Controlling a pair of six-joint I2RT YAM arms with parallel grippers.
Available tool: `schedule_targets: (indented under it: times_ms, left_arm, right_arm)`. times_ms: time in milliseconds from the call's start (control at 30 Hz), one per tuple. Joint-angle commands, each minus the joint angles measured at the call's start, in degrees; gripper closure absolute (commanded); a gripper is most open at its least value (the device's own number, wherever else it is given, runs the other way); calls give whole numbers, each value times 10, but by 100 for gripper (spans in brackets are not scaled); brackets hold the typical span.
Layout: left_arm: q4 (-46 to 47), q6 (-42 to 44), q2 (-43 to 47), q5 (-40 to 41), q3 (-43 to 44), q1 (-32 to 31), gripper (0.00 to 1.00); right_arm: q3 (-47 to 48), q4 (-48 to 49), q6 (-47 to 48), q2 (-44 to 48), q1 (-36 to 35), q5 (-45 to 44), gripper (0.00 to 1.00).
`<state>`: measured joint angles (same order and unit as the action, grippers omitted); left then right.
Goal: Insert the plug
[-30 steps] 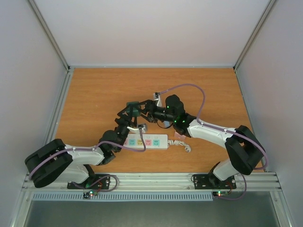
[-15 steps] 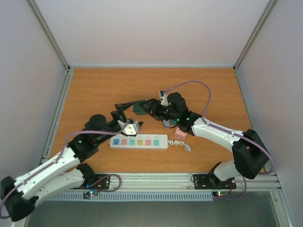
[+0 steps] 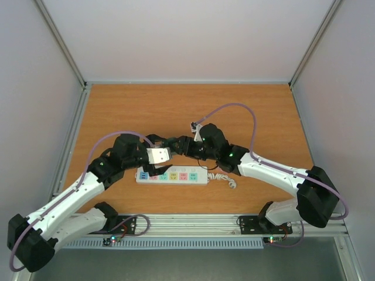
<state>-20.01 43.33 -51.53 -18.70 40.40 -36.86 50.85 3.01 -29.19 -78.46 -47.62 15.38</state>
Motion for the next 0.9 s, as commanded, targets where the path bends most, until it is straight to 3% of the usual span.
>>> schedule_targets:
  times_ms: [0,333,467,567,633,700,867]
  left_arm:
    - [8,-16,-8,-32,15,36,0]
    - [18,-24,-28,-61,-5,44,2]
    - [38,-29,-29,-72,-16,53,18]
    - [92,-73,-23,-74,-29,66,42]
    - [120,-106,-17,-80,-42,67,60]
    - [143,-144,-11,-89,-55,67,64]
    - [133,-188,-2,-125,-51,67,64]
  right_arm:
    - [17,-12,38,17,-27,-20,70]
    - [40,-24,56,-5,-59,-35,70]
    - [48,-24,56,-14,-65,-36,66]
    - [48,-23,54,-18,-68,-43,55]
    - [43,-17,49,-19,-70,-53,36]
    - [37,-5,41,-19,-74,-63,24]
    - [47,2,33,-41,-93,-102,11]
